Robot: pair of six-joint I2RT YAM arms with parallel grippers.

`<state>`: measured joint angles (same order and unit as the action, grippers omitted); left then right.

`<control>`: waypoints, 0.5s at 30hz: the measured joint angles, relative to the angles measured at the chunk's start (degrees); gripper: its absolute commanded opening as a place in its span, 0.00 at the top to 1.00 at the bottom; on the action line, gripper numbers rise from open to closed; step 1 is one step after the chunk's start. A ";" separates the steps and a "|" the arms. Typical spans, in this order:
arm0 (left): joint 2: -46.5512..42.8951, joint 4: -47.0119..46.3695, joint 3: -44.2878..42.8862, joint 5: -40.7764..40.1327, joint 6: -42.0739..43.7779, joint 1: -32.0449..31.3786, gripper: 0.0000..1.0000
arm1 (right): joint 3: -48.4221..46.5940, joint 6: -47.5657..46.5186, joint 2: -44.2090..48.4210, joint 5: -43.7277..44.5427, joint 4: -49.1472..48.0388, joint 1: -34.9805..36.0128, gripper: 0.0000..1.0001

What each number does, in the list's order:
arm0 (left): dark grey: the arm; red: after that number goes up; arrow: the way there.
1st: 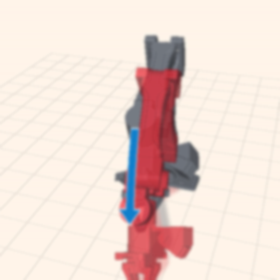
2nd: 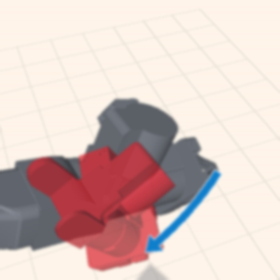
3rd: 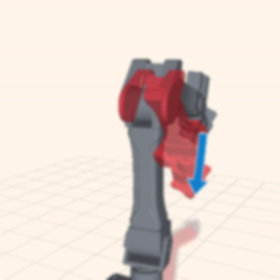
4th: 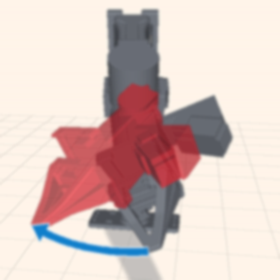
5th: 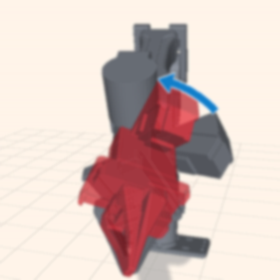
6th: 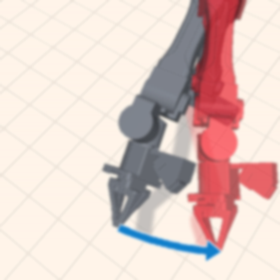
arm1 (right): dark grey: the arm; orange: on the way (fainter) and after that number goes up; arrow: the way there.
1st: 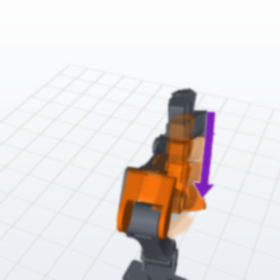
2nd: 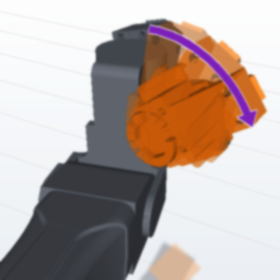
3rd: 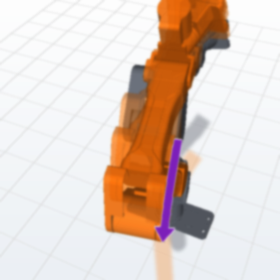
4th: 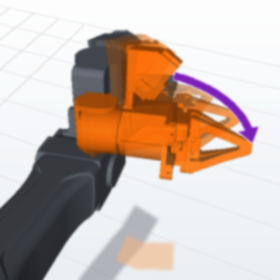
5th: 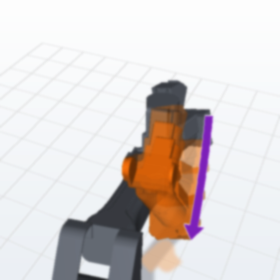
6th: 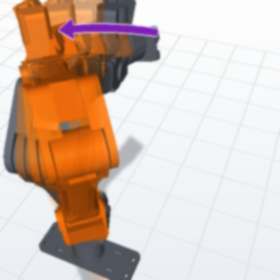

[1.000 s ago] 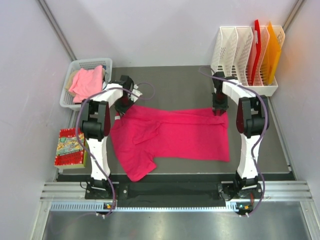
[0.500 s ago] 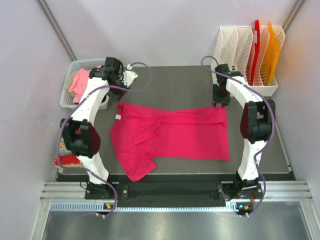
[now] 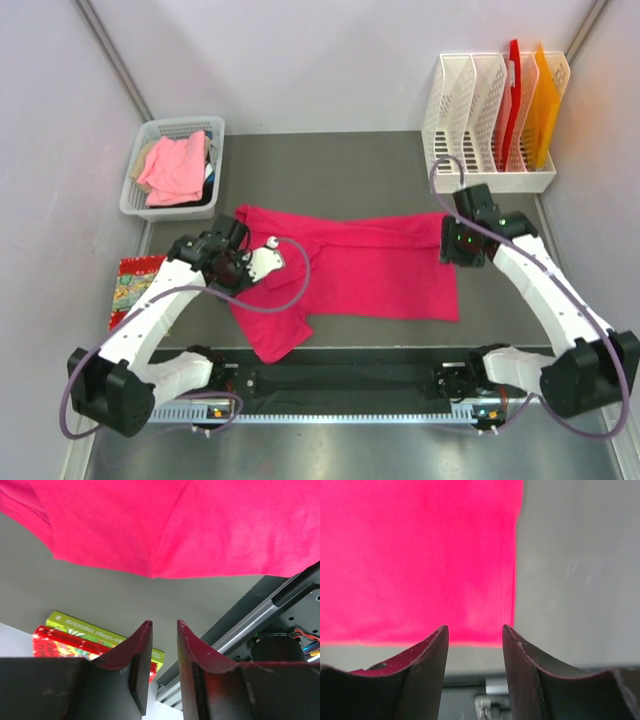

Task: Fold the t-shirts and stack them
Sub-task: Fold the flattened tshirt in 1/3 of the way, then grap the side of the flattened tshirt closest away from the robot with both arms

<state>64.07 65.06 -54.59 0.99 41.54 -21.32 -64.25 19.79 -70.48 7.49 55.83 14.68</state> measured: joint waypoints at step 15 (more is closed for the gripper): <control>5.77 -6.14 2.14 1.88 -5.62 -10.01 0.66 | 22.29 17.81 10.69 -1.07 2.64 13.33 0.53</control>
<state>69.84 58.92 -52.45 2.87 35.92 -31.33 -41.95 37.60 -59.79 6.42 58.48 28.01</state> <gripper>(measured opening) 0.339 0.459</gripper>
